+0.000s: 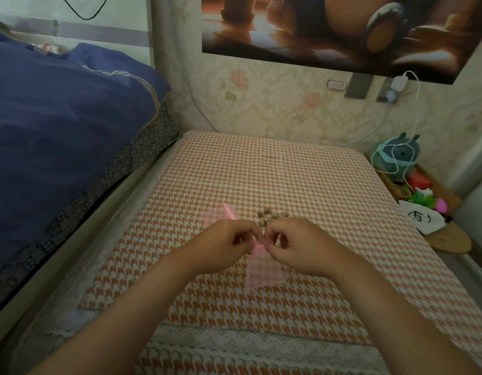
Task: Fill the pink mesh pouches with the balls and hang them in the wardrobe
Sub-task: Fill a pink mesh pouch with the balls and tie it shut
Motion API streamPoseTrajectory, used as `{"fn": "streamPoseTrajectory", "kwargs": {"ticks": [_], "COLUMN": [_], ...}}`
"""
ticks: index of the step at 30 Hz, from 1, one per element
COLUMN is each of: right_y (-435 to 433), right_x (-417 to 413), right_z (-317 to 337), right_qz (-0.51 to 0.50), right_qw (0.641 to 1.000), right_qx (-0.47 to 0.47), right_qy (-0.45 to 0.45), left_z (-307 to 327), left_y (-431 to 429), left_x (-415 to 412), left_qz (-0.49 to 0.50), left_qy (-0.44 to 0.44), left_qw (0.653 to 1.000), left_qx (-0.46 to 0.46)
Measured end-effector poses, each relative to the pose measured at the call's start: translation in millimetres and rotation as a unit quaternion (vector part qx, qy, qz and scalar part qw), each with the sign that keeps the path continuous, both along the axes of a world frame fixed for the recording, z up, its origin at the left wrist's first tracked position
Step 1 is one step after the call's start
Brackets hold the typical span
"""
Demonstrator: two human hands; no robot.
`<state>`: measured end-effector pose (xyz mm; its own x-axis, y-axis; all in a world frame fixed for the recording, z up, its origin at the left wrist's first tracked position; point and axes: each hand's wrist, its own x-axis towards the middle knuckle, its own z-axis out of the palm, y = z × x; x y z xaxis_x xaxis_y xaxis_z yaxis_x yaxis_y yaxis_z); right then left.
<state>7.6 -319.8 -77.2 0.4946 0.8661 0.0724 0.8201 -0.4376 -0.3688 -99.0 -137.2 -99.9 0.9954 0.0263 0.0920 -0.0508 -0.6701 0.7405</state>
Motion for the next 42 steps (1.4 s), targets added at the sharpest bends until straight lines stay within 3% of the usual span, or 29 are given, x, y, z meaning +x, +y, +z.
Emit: {"fn": "streamPoseTrajectory", "kwargs": {"ticks": [5, 8, 15, 19, 24, 32, 38, 42], "right_y": [0, 2, 7, 5, 6, 4, 7, 4], "right_x": [-1, -3, -8, -5, -8, -12, -14, -12], "right_z": [2, 1, -2, 3, 8, 2, 1, 7], "right_qz": [0.009, 0.016, 0.003, -0.014, 0.009, 0.011, 0.016, 0.021], "right_qw": [0.999, 0.998, 0.991, 0.997, 0.999, 0.991, 0.993, 0.997], "right_qx": [0.031, 0.053, 0.066, 0.017, -0.039, 0.018, -0.045, -0.053], "right_qy": [-0.007, 0.007, 0.118, 0.068, -0.033, 0.132, 0.108, 0.049], "left_z": [5, 4, 5, 8, 12, 8, 10, 13], "left_y": [-2, 1, 8, 13, 15, 9, 11, 10], "left_x": [1, 0, -4, -5, -5, -7, -10, -11], "left_qz": [0.02, -0.007, -0.016, -0.013, -0.022, -0.026, -0.031, -0.058], "left_qy": [0.004, 0.027, 0.003, 0.022, 0.06, 0.015, 0.014, 0.041], "left_qw": [0.999, 0.999, 1.0, 0.999, 0.984, 0.997, 0.999, 0.989], "left_qx": [-0.046, -0.019, 0.007, 0.02, 0.167, 0.073, 0.032, 0.128]}}
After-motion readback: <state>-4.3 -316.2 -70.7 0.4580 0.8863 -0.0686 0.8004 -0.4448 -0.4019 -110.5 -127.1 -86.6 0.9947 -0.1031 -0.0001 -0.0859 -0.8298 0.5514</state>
